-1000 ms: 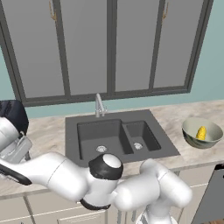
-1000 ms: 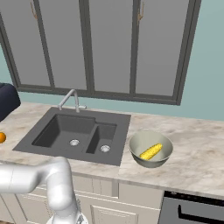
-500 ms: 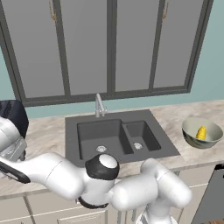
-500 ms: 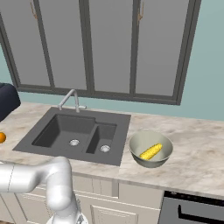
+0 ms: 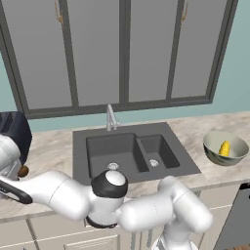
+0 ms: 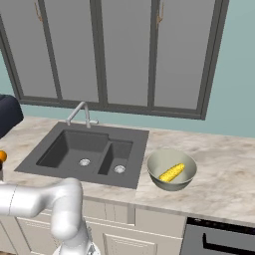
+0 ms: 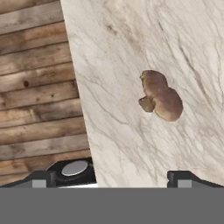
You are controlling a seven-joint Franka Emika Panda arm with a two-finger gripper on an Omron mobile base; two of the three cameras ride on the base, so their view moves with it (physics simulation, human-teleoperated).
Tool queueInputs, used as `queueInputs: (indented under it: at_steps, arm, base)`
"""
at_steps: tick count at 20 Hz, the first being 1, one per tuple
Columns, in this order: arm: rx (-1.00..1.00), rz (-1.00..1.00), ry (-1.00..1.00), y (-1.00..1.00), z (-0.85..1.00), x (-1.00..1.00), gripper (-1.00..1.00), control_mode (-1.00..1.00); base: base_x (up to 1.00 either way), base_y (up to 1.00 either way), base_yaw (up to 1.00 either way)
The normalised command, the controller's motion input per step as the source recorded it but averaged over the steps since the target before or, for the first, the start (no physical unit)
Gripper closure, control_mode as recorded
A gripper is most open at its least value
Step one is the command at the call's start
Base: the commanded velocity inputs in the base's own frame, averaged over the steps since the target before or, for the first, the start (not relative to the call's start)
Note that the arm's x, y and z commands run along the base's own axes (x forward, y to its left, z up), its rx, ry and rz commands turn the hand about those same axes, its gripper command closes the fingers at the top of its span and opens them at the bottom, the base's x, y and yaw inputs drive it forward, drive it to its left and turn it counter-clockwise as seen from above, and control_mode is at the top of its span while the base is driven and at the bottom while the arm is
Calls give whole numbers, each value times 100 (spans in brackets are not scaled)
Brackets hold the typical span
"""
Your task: There is a mixed pile of frozen fruits and vegetables on the counter. Locate all the frozen vegetables and place the items in a bowl on the counter. Take all the frozen fruits and defrost them in a running sink.
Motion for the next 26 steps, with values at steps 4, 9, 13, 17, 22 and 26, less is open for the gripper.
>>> queueInputs:
  at_steps: [4, 9, 13, 17, 22, 26]
  arm:
    - [-1, -2, 5, 15, -7, 10, -100, -100]
    - [-2, -5, 0, 13, -6, 12, -100, -100]
    - [-4, -2, -3, 16, -1, 22, -100, -100]
    - [-2, -1, -2, 8, -7, 21, -100, -100]
    - [0, -2, 0, 12, -9, 19, -100, -100]
    - [-1, -2, 0, 21, -6, 14, -100, -100]
  base:
    - [0, 0, 0]
    - [0, 0, 0]
    - [0, 0, 0]
    - [0, 0, 0]
    - [0, 0, 0]
    - [0, 0, 0]
